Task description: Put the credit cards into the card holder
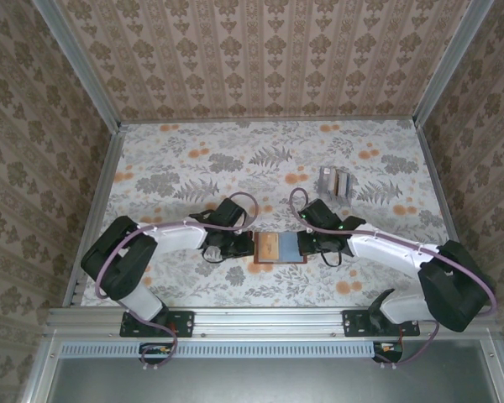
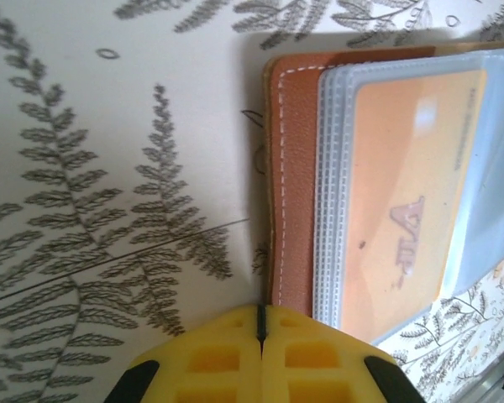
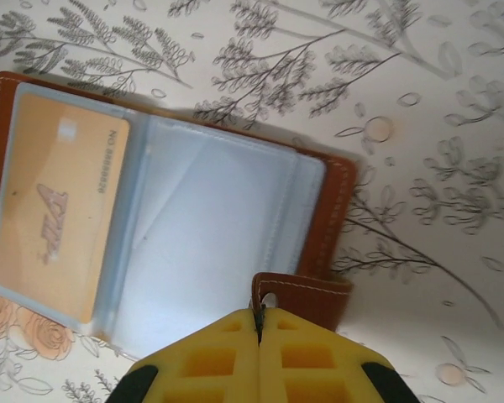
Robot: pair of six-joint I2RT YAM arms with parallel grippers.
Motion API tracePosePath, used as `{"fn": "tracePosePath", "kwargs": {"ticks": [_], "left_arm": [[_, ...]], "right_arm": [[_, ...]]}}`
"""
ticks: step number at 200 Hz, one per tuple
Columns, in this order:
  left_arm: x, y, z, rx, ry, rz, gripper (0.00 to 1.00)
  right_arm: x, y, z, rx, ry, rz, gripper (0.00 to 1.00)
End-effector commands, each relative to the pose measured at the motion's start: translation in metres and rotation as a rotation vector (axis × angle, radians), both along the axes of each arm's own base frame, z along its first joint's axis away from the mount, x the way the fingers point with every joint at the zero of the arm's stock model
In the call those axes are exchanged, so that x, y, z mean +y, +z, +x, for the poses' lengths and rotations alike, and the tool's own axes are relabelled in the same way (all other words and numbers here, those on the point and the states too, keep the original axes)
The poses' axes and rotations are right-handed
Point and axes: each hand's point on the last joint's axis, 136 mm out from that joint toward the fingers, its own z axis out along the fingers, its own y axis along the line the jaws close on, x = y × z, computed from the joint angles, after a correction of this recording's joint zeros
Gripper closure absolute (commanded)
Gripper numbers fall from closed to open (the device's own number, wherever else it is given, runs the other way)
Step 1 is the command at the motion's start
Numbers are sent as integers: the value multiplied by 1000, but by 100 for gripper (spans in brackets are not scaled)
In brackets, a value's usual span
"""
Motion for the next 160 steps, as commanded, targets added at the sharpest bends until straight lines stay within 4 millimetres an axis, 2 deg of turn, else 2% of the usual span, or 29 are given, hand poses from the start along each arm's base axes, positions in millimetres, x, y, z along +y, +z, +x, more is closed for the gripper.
{"fn": "tracePosePath", "kwargs": {"ticks": [1, 20, 50, 79, 94, 112, 133, 149, 160], "left_arm": [[-9, 21, 0, -33, -31, -71, 100], [-4, 35, 0, -44, -19, -84, 100], [6, 52, 10, -113, 20, -93, 100], [-11, 73, 17, -150, 21, -201, 100], [-19, 78, 18, -162, 5, -237, 100], [-29, 75, 20, -158, -16, -256, 100], [-40, 62, 26, -146, -21, -267, 100], [-50, 53, 30, -121, -32, -278, 100], [-54, 46, 32, -110, -32, -270, 97]], "right_arm": [[31, 2, -2, 24, 64, 161, 100], [46, -6, -2, 63, 64, 224, 100], [72, 4, 10, 15, 110, 280, 100], [97, 20, 26, -9, 110, 393, 100], [103, 21, 31, -8, 99, 423, 100], [97, 19, 35, 19, 60, 432, 100], [82, 23, 37, 11, 16, 497, 100], [65, 15, 38, 30, -47, 518, 100], [56, 7, 36, 58, -84, 522, 92]]}}
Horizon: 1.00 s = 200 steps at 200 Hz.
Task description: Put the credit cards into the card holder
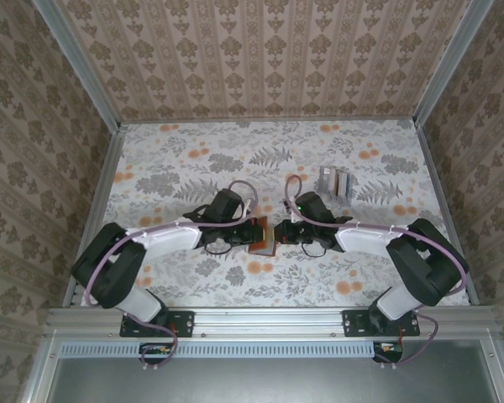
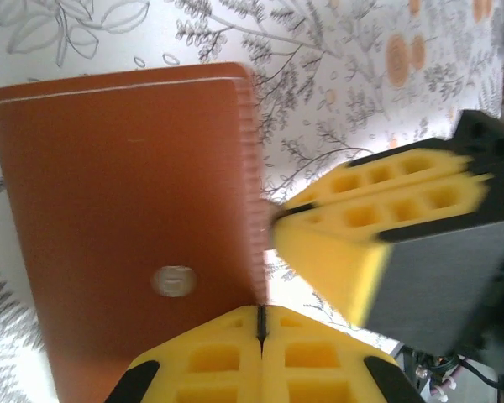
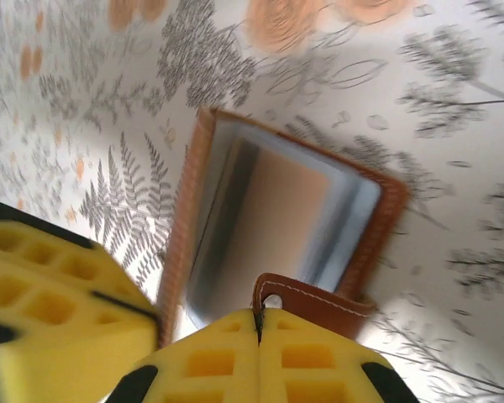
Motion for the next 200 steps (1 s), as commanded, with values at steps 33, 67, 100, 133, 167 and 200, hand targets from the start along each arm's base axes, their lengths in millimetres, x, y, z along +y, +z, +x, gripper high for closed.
{"fn": "tracePosePath", "kwargs": {"ticks": [33, 67, 100, 133, 167, 200], "left_arm": [[-22, -16, 10, 37, -17, -21, 93], [-19, -25, 9, 48, -8, -5, 92], [-15, -29, 8, 59, 6, 10, 92], [-13, -31, 7, 62, 11, 24, 92], [-14, -31, 9, 57, 15, 23, 92], [-16, -30, 10, 55, 19, 14, 92]], "right_arm": [[-34, -16, -9, 91, -121, 70, 87], [-38, -12, -13, 89, -117, 55, 84], [-38, -2, -18, 90, -79, 44, 70], [-38, 12, -14, 64, -62, 48, 68], [-30, 22, -12, 65, -50, 93, 61], [-23, 31, -10, 68, -40, 135, 54]]}}
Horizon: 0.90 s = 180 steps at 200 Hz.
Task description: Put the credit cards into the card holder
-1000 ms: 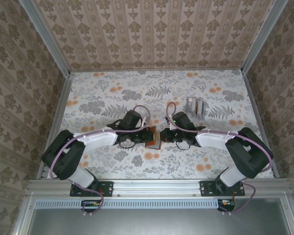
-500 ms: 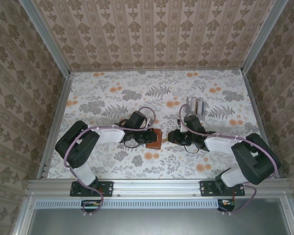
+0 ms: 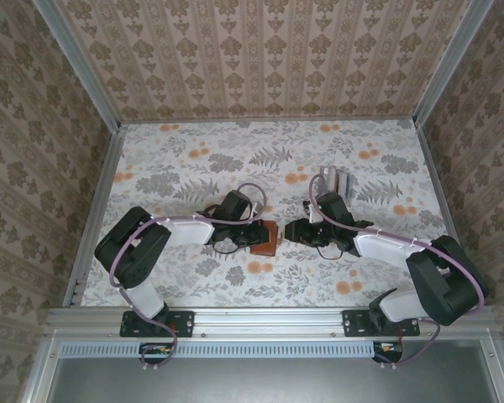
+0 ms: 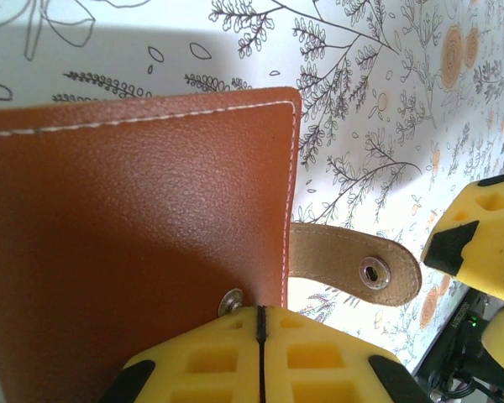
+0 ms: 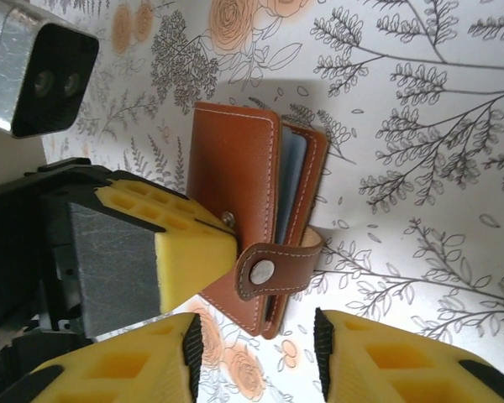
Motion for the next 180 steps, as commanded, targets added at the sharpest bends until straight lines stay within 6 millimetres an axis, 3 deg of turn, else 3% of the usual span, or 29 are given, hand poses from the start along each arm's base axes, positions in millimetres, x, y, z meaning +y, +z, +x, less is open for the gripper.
{"fn": "tracePosePath", "kwargs": {"ticks": [1, 19, 23, 58, 90, 104, 124, 139, 180], "left_arm": [[-2, -2, 4, -6, 17, 8, 92], [-3, -1, 5, -10, 16, 6, 92], [-3, -1, 5, -9, 16, 6, 92], [-3, -4, 4, 0, 17, 10, 93], [0, -2, 6, -9, 31, 12, 93], [1, -2, 6, -12, 33, 10, 93], [1, 0, 6, -16, 38, -1, 93], [2, 4, 7, -22, 43, -11, 88], [18, 17, 0, -24, 68, -23, 73]], "right_arm": [[9, 17, 3, -12, 18, 52, 54], [11, 18, 6, -15, 17, 40, 53], [12, 9, 7, 7, 19, 27, 53], [30, 1, 10, 39, 57, 2, 56], [31, -7, 15, 59, 45, -26, 74], [24, -10, 17, 48, 19, -61, 88], [21, -6, 14, 30, 19, -71, 93], [17, -7, 11, 27, 18, -85, 100], [17, -8, 6, 29, 26, -70, 100]]}}
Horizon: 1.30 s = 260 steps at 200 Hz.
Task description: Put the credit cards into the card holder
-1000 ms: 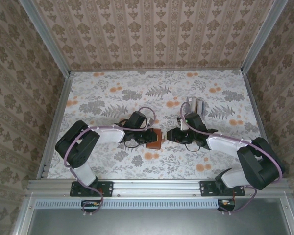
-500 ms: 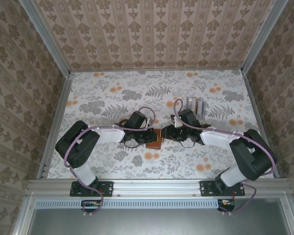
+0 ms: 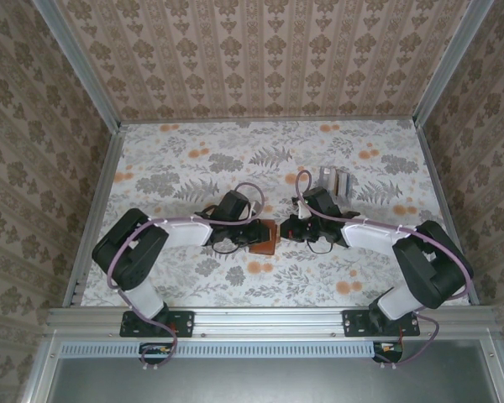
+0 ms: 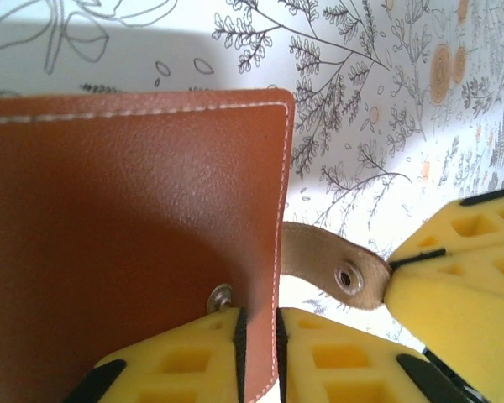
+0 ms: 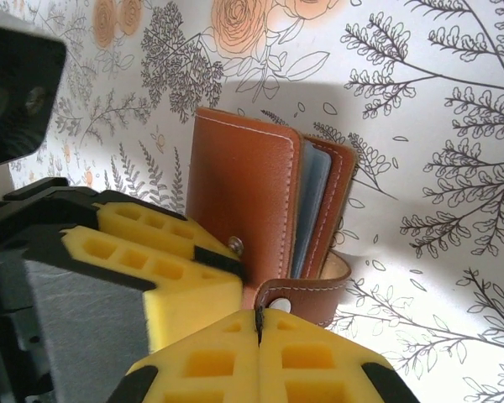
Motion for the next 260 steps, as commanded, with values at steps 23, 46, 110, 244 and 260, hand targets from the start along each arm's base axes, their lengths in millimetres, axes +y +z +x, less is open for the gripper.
{"fn": "tracePosePath", "kwargs": {"ticks": [23, 46, 110, 244, 260], "left_arm": [[26, 16, -1, -29, 43, 29, 71], [35, 11, -1, -18, 39, 76, 93], [27, -25, -1, 47, 29, 78, 93], [30, -34, -7, 61, 49, 79, 94], [30, -35, -7, 62, 50, 80, 94]], "right_arm": [[1, 2, -4, -15, 17, 19, 100], [11, 7, -1, -17, 42, 39, 100], [19, 20, 3, -34, 46, 71, 100], [26, -11, 12, -3, 58, -15, 100], [30, -11, 13, -3, 56, 10, 100]]}}
